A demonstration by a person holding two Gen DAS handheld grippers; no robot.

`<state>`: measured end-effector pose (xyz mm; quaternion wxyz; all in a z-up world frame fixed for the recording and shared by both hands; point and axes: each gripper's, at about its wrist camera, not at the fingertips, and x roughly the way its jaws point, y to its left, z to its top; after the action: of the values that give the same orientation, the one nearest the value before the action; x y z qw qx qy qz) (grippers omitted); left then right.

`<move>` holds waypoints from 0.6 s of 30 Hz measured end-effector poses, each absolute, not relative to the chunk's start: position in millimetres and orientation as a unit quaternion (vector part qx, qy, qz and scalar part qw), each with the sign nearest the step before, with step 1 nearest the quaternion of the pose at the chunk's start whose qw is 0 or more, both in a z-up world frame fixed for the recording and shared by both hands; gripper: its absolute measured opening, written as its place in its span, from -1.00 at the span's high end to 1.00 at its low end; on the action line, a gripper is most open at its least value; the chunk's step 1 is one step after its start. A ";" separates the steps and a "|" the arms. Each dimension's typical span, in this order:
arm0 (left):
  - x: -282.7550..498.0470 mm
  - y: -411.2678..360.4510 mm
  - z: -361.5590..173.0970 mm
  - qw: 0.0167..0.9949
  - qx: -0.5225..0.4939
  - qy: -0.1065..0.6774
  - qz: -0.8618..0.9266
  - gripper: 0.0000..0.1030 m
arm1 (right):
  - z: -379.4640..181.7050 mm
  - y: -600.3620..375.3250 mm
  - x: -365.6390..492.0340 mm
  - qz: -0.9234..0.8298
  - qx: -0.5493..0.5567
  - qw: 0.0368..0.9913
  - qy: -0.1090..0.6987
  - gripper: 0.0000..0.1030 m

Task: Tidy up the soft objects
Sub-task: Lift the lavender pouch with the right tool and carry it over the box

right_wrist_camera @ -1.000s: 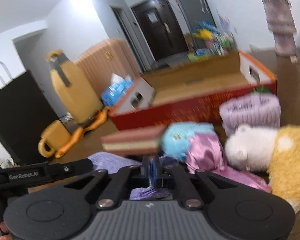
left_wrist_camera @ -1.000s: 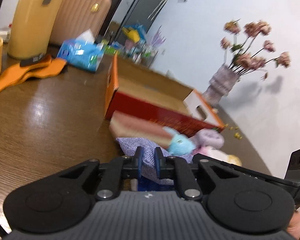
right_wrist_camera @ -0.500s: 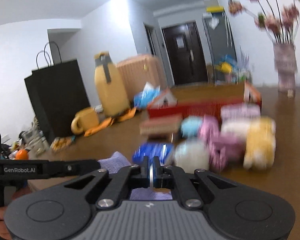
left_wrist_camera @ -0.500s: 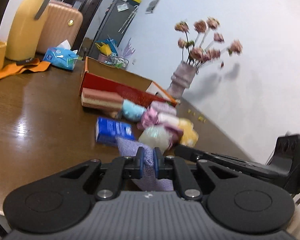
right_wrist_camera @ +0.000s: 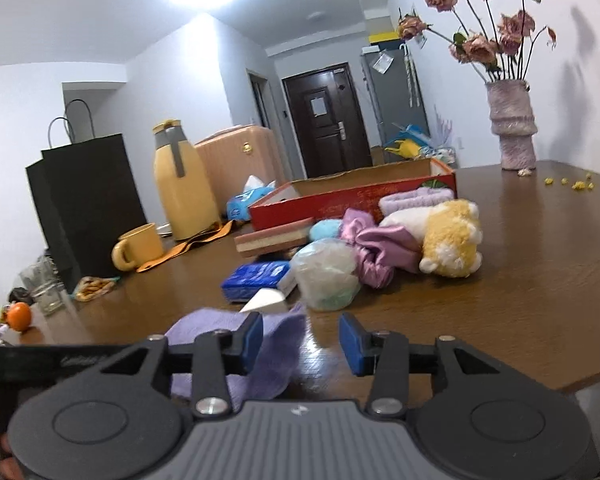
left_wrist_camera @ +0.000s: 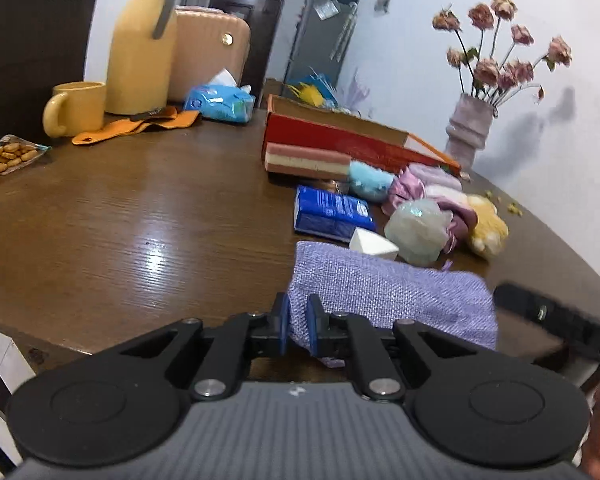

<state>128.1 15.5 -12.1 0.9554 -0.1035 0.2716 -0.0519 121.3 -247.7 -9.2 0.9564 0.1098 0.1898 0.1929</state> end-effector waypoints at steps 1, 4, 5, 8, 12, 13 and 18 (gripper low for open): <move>127.7 13.3 -11.9 0.956 -0.099 0.270 -0.056 0.80 | -11.3 -245.8 121.2 0.197 0.112 0.954 0.195 0.18; 123.8 2.1 -11.6 0.957 -0.081 0.269 -0.070 0.79 | -15.1 -237.4 125.8 0.201 0.120 0.950 0.207 0.18; 123.3 -1.9 -11.7 0.955 -0.078 0.273 -0.082 0.77 | -16.5 -234.3 128.3 0.197 0.118 0.951 0.208 0.18; 120.7 -5.2 -11.7 0.953 -0.079 0.274 -0.105 0.49 | -24.9 -224.6 142.9 0.162 0.092 0.957 0.222 0.21; 117.6 7.1 -2.2 0.961 -0.097 0.235 -0.105 -0.11 | -31.4 -220.2 151.7 0.142 0.071 0.960 0.232 0.22; 120.1 9.4 0.7 0.964 -0.095 0.226 -0.103 -0.11 | -31.9 -220.8 152.0 0.140 0.069 0.961 0.229 0.22; 146.8 13.2 1.2 0.954 -0.116 0.249 -0.117 0.07 | -27.3 -227.2 154.0 0.145 0.086 0.961 0.218 0.22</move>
<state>146.8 13.2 1.2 0.9544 -0.1157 0.2492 -0.1166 154.0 -227.2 -27.3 0.9614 0.0859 0.2177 0.1446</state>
